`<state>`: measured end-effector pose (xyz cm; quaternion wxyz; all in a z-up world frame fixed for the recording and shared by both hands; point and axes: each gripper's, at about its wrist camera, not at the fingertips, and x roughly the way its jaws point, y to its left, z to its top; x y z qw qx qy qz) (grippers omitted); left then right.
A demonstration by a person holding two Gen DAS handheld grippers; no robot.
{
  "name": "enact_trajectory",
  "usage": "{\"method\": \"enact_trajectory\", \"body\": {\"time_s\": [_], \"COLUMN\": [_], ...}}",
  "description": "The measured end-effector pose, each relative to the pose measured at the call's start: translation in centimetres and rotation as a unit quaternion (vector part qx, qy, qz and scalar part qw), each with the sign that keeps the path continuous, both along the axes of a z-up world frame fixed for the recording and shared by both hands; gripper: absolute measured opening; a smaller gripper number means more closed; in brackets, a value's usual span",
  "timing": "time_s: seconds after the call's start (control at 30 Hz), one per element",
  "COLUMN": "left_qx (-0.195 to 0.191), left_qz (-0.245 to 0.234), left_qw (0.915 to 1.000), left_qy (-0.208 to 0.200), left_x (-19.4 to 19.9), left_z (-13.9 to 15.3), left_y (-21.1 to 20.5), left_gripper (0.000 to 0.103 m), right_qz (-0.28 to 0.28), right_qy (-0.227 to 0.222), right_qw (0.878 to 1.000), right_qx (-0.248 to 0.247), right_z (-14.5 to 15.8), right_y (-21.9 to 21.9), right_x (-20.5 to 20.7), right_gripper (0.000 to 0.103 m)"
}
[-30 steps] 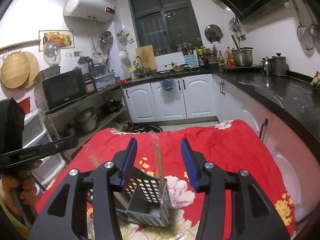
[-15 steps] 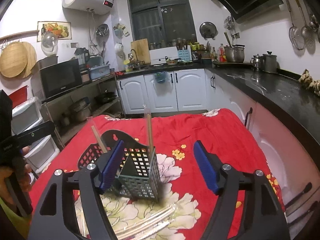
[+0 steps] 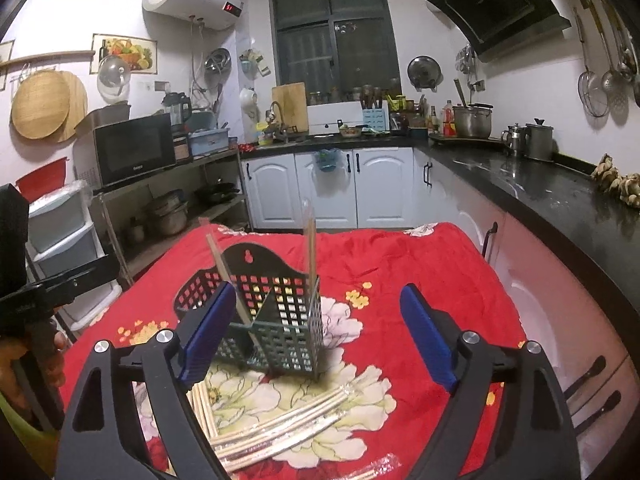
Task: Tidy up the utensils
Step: 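Withdraw both open tools from the caddy back toward the chopstick pile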
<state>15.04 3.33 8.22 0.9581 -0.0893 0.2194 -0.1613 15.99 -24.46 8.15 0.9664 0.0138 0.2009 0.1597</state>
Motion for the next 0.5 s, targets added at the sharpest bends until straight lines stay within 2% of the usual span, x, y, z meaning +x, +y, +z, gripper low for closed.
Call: {"method": "enact_trajectory", "body": {"time_s": [0.33,0.5], "left_qx": [0.007,0.013], "left_qz": [0.011,0.01], "left_qw": [0.9996,0.999], "left_qy": [0.025,0.041], "left_x": [-0.9,-1.1], "left_z": [-2.2,-3.5], "left_y": [0.4,0.5], "left_gripper": [0.092,0.092], "right_qz": [0.006,0.007], "right_qy": [0.004,0.01], "right_qw": [1.0,1.0], "right_qx": [-0.001,-0.017], "right_z": [-1.4,-2.3], "right_y": [0.1,0.6], "right_x": [-1.9,-2.5], "right_gripper": [0.084,0.085]}}
